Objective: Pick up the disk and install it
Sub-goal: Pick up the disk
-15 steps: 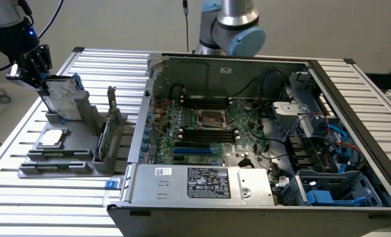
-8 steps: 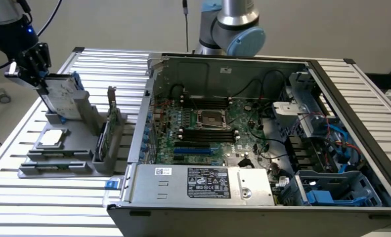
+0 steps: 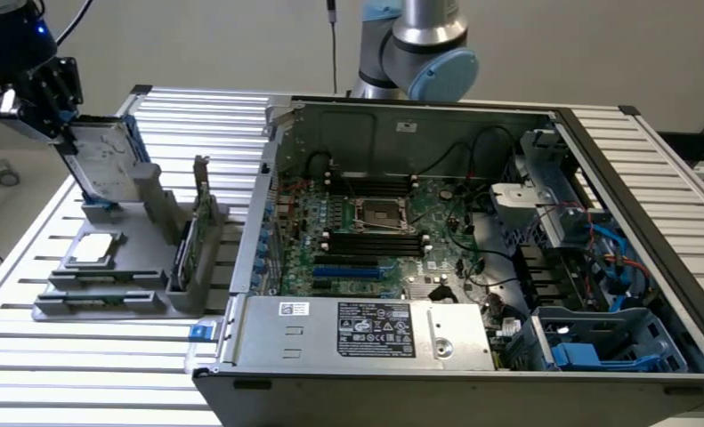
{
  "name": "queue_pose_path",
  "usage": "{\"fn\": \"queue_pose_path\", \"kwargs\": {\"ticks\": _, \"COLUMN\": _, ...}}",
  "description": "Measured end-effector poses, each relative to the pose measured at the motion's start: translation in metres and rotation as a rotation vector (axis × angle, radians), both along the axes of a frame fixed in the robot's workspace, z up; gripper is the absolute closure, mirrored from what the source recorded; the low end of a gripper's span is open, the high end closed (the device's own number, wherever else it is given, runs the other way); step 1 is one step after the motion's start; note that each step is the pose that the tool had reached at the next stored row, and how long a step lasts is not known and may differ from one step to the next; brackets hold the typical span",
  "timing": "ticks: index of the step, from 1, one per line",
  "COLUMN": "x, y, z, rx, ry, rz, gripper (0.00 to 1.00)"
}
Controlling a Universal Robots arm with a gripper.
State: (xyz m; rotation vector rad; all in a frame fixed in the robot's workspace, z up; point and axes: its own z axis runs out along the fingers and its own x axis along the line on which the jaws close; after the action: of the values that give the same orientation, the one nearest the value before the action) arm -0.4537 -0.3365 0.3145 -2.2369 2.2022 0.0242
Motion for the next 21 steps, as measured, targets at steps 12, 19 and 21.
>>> {"fn": "queue_pose_path", "kwargs": {"ticks": 12, "x": 0.006, "y": -0.0001, "z": 0.0544, "rx": 0.0, "ry": 0.0087, "rz": 0.0, "gripper": 0.67}}
{"fn": "queue_pose_path", "kwargs": {"ticks": 19, "x": 0.018, "y": -0.0018, "z": 0.0864, "rx": 0.0005, "ry": 0.0137, "rz": 0.0, "gripper": 0.67}}
{"fn": "queue_pose_path", "kwargs": {"ticks": 21, "x": 0.027, "y": -0.0031, "z": 0.0956, "rx": 0.0016, "ry": 0.0155, "rz": 0.0, "gripper": 0.67}}
